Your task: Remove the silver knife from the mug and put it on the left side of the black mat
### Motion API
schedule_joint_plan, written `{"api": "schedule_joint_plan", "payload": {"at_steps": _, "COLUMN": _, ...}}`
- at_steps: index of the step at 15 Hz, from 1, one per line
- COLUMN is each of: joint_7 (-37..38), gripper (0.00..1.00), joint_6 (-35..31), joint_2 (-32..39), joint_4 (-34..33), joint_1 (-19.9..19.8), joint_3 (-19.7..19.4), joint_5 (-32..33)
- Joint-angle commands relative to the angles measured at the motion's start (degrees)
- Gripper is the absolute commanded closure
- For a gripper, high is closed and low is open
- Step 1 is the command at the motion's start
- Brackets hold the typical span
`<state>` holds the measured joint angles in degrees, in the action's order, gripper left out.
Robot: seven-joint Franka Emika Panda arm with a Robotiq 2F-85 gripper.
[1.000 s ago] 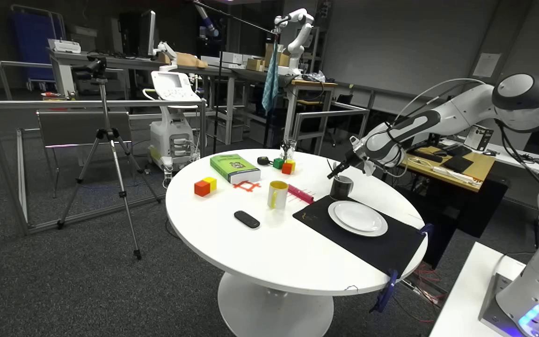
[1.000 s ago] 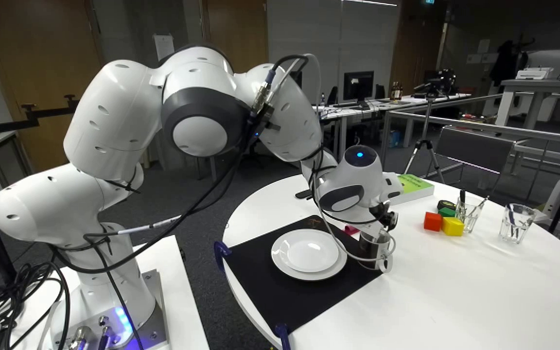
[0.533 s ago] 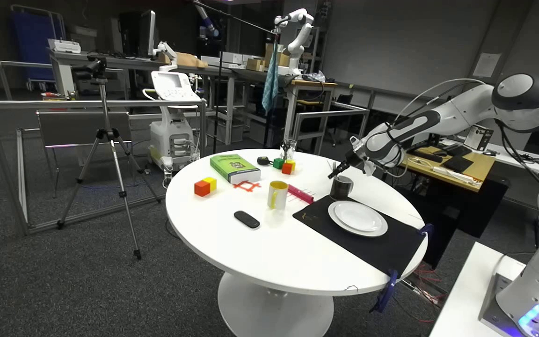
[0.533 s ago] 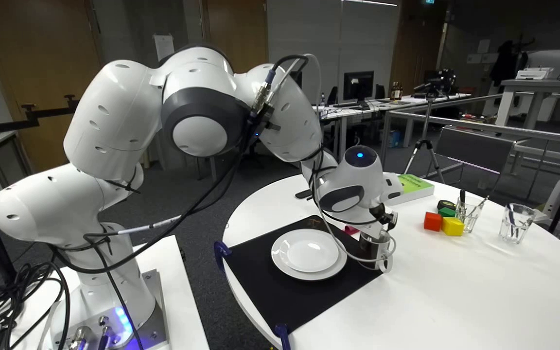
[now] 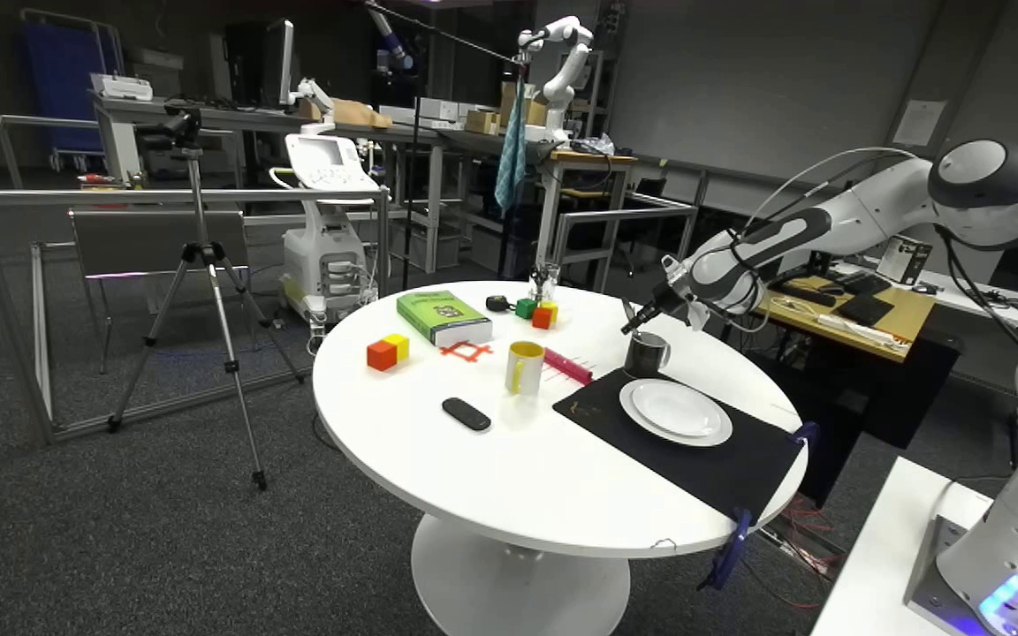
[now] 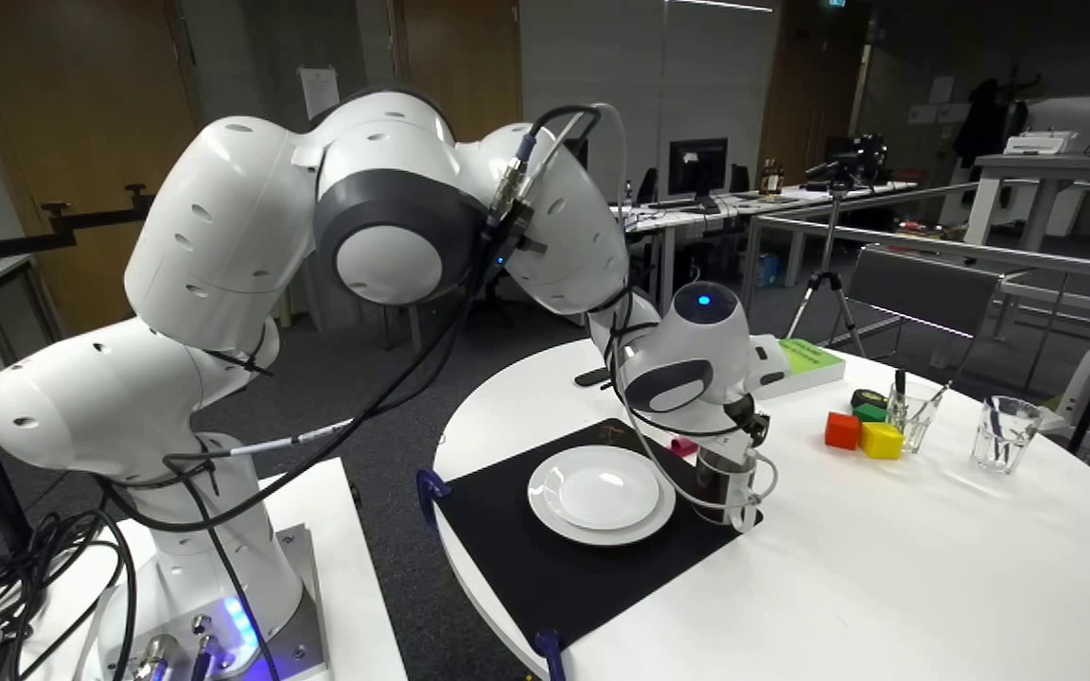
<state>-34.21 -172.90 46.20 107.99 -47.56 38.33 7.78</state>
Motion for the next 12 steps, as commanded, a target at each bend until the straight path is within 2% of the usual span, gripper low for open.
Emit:
{"api": "schedule_joint_plan", "payload": {"at_steps": 1, "joint_7": -1.25, "gripper": 0.99, "joint_6": 1.47, "joint_2": -0.41, "joint_4": -1.27, "joint_1": 0.77, "joint_3": -0.68, "joint_5": 0.09}}
{"api": "schedule_joint_plan", "payload": {"at_steps": 12, "joint_7": -0.34, "gripper": 0.99, "joint_6": -0.96, "joint_2": -8.26, "joint_4": 2.04, "joint_1": 0.07, "joint_3": -0.22, "joint_5": -0.54}}
